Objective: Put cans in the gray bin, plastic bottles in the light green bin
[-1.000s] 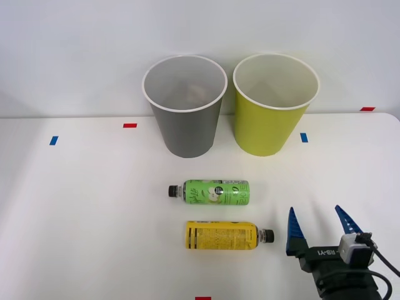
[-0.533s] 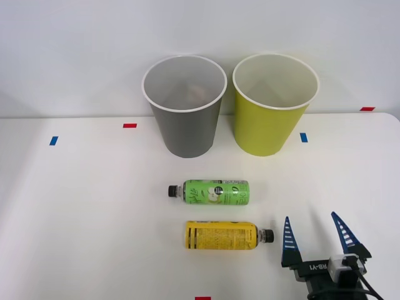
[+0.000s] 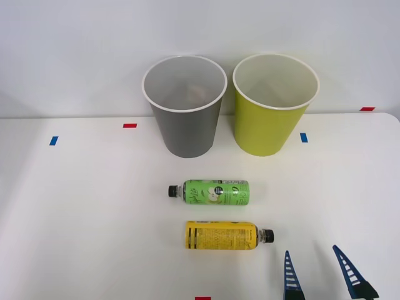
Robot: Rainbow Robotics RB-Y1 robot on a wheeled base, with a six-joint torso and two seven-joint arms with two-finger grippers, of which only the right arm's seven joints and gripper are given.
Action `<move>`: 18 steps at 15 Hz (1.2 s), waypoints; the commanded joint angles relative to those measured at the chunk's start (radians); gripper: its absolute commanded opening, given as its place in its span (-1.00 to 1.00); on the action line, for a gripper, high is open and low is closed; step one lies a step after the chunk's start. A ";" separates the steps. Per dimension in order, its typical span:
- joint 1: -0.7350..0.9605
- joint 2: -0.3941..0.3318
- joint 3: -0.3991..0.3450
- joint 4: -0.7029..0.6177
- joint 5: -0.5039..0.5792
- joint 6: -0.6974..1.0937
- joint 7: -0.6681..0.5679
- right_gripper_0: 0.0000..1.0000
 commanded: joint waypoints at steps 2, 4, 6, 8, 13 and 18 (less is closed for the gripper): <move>0.005 -0.015 0.029 -0.001 -0.030 -0.049 -0.003 0.78; 0.007 -0.012 0.027 -0.001 -0.030 -0.049 0.002 0.77; 0.008 -0.012 0.018 -0.001 -0.018 -0.049 0.002 0.78; 0.008 -0.012 0.018 -0.001 -0.018 -0.049 0.002 0.77; 0.008 -0.012 0.018 -0.001 -0.018 -0.049 0.002 0.78; 0.008 -0.012 0.018 -0.001 -0.018 -0.049 0.002 0.78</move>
